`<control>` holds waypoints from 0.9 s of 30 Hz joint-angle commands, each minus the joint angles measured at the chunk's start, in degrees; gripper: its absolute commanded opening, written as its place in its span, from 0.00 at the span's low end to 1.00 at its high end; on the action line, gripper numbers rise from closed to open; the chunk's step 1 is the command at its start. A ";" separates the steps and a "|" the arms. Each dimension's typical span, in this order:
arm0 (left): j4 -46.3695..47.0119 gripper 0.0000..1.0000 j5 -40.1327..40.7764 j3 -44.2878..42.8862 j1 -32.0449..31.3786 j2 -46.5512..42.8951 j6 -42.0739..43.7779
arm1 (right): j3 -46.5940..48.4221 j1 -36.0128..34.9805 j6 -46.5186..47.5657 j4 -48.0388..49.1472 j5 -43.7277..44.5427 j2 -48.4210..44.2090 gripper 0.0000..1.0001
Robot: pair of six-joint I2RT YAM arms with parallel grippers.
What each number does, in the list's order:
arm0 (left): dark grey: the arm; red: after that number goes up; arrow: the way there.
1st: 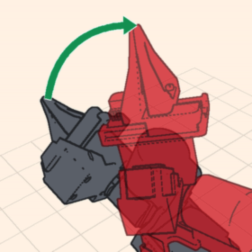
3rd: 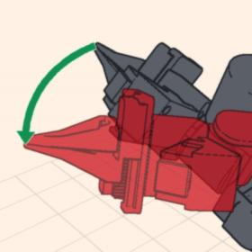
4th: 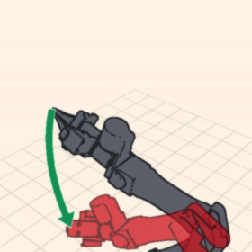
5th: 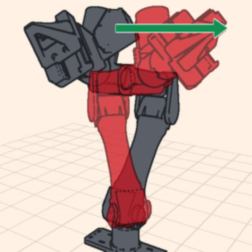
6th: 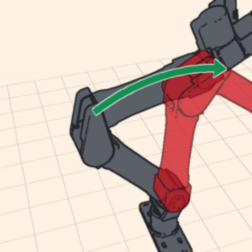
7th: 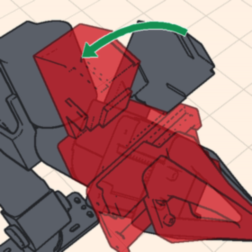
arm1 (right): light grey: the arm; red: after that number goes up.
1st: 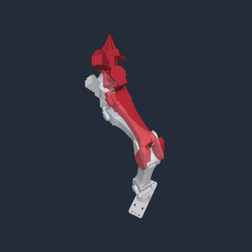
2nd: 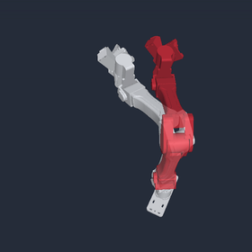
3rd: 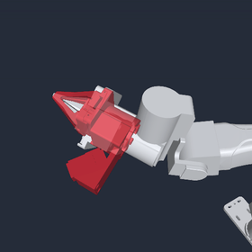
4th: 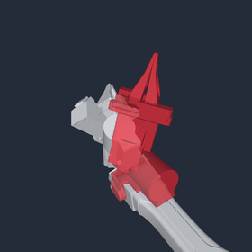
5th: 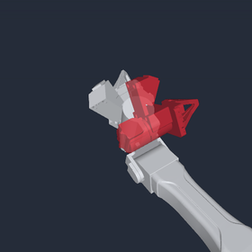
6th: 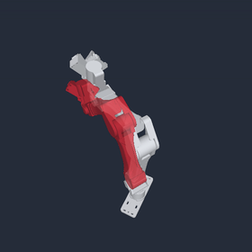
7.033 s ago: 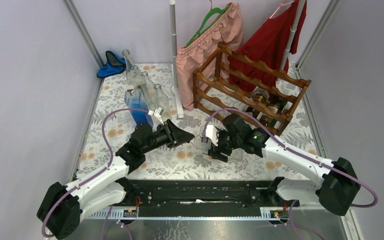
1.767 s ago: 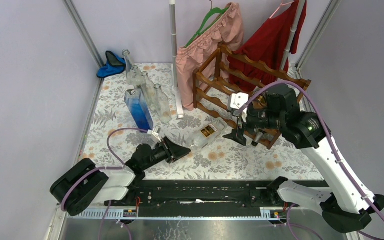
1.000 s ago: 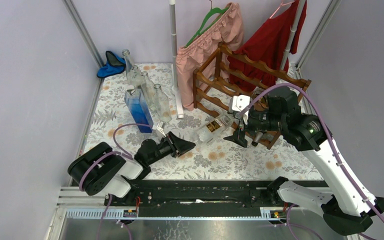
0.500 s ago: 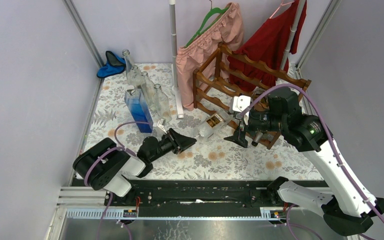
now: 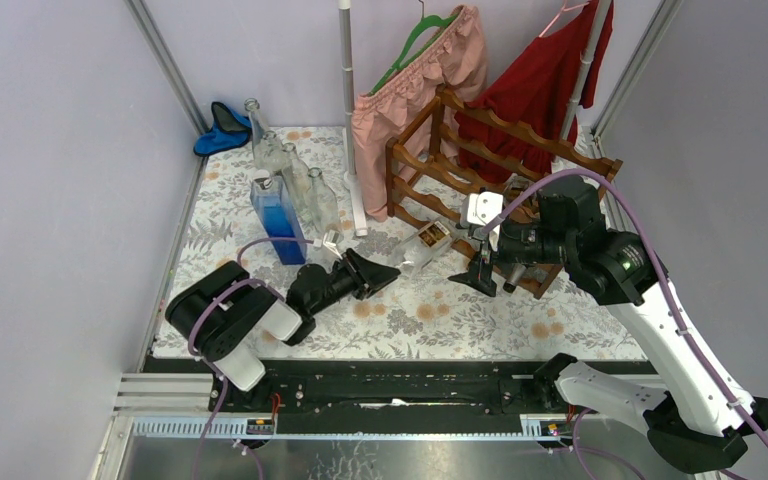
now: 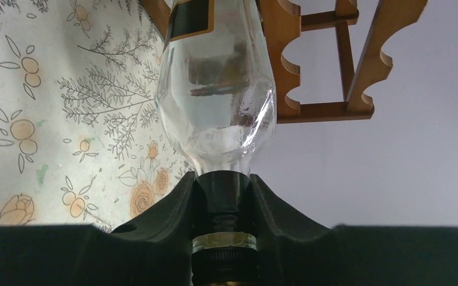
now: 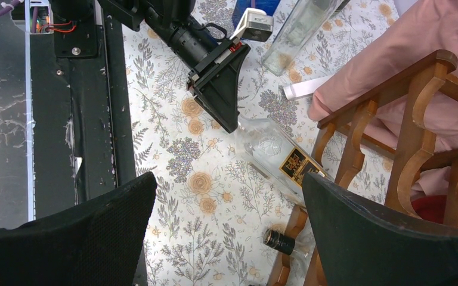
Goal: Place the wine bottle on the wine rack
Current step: Place the wine bottle in the wine rack.
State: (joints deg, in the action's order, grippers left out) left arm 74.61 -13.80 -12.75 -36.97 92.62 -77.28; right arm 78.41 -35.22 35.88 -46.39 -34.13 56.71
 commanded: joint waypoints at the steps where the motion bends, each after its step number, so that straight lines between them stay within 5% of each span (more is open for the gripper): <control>1: 17.72 0.00 1.21 -4.93 0.24 1.41 1.04 | -0.02 0.33 -0.53 1.86 -1.54 -0.81 1.00; 27: 18.12 0.00 13.52 -10.61 -5.65 9.11 2.98 | -0.67 0.33 -0.30 2.16 -2.22 -1.07 1.00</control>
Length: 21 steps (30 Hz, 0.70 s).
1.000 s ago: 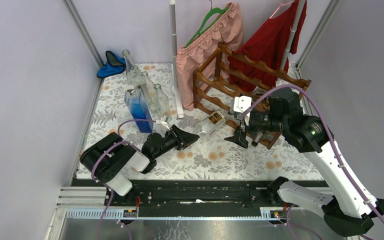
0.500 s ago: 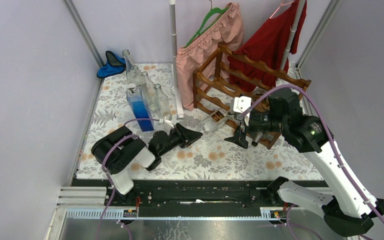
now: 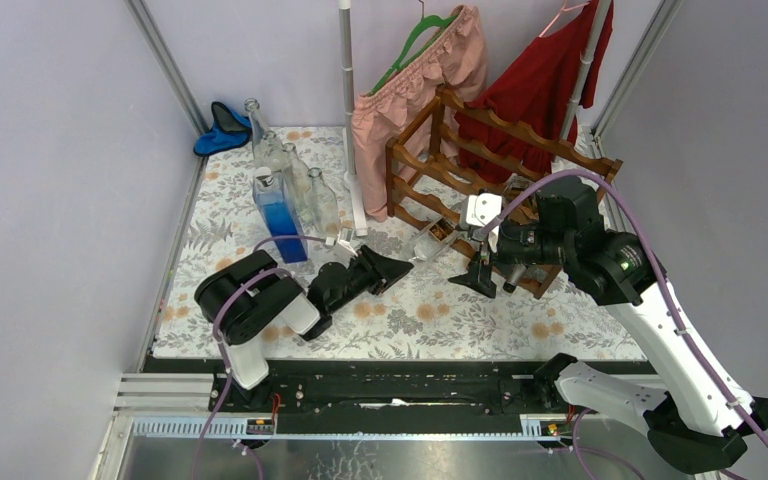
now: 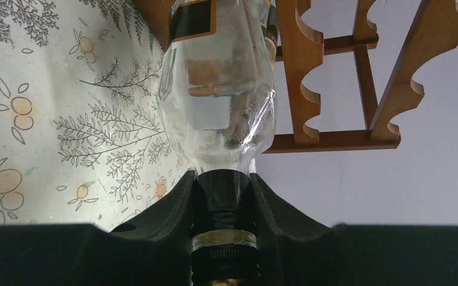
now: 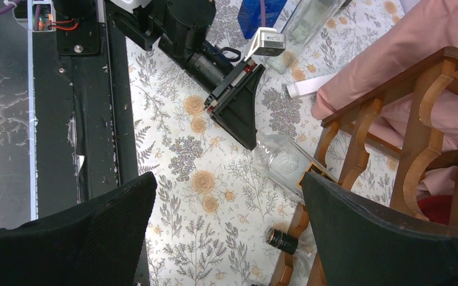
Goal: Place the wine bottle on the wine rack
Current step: Place the wine bottle in the wine rack.
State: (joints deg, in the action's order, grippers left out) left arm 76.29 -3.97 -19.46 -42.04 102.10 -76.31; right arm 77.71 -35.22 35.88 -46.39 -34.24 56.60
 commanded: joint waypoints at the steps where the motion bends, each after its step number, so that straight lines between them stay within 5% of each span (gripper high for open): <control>1: 16.43 0.00 3.66 -4.35 -0.62 0.14 2.22 | -0.01 0.33 -0.35 2.18 -2.14 -0.96 1.00; 21: 16.56 0.00 12.81 -7.93 -2.95 5.21 3.51 | -0.72 0.32 0.09 2.35 -1.72 -1.32 1.00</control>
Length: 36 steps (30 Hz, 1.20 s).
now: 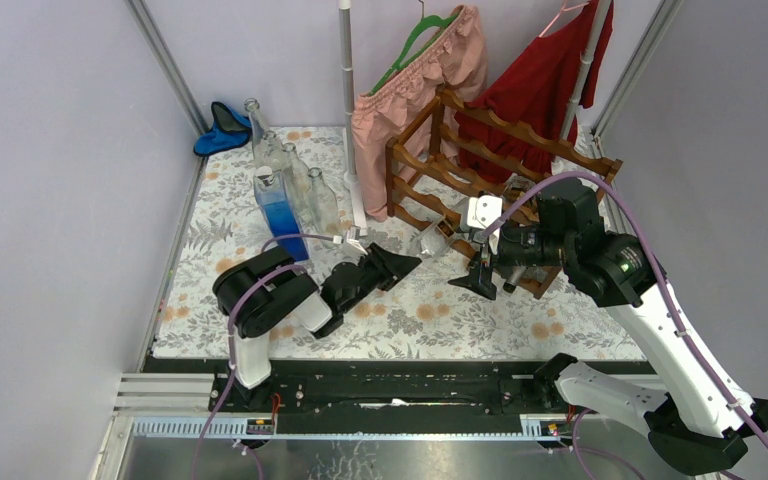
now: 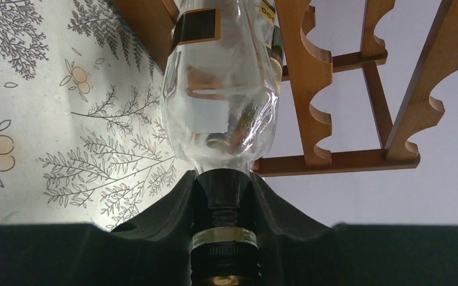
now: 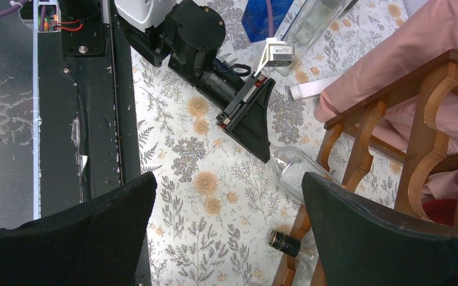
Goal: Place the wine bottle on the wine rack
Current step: Place the wine bottle in the wine rack.
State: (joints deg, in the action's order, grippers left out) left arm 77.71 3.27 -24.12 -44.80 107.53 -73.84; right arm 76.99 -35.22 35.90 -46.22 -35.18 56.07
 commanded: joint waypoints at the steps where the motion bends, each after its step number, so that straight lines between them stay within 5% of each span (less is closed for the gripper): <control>1: 15.18 0.00 5.67 -3.67 -0.27 0.10 1.07 | -0.06 0.33 0.00 2.14 -0.77 -0.79 1.00; 36: 15.22 0.00 24.66 -9.17 -6.63 11.62 -11.35 | -0.88 0.33 0.27 2.18 -1.47 -1.21 1.00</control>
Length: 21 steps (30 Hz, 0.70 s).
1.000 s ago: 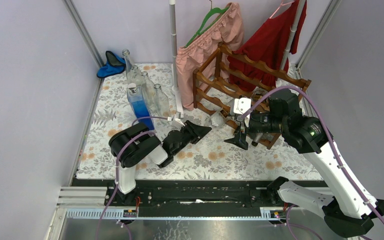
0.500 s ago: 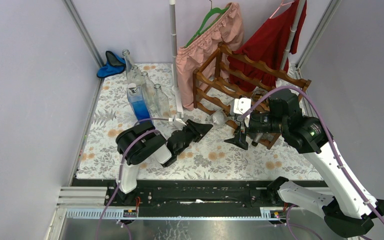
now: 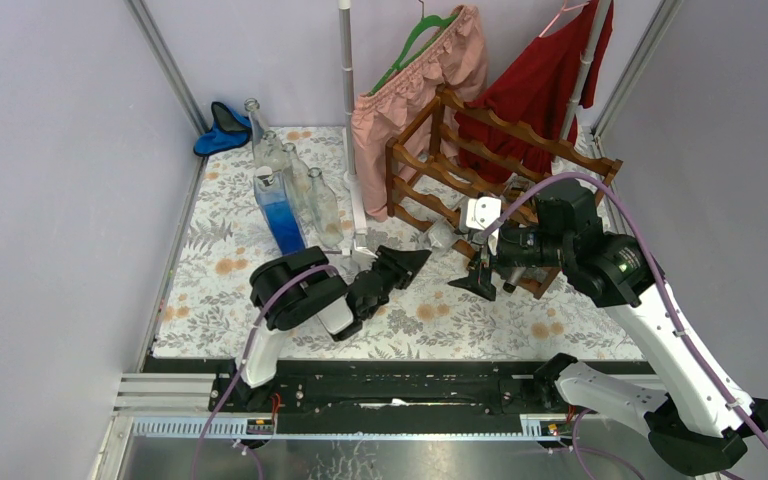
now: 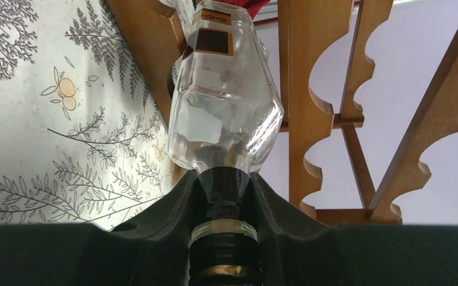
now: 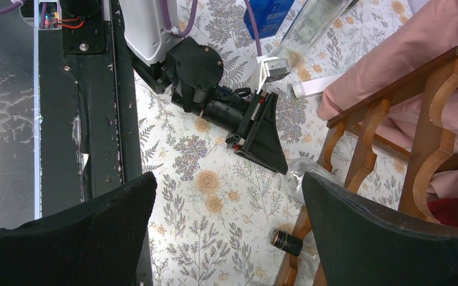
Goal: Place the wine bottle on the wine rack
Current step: Place the wine bottle in the wine rack.
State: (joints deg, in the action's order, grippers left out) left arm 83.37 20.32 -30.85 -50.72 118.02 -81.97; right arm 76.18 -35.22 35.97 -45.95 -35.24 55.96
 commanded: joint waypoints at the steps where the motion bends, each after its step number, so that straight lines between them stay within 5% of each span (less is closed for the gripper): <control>1: 9.53 0.00 8.23 -2.70 -0.98 1.80 -4.06 | -0.07 0.33 0.16 1.96 -1.42 -1.11 1.00; 21: 9.61 0.00 12.85 -9.28 -2.26 9.06 -8.14 | -0.49 0.33 0.84 1.06 -1.59 -1.81 1.00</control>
State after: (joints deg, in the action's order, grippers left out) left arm 86.50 28.16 -38.00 -53.32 126.17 -88.51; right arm 75.77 -35.22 36.16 -45.98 -35.55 55.16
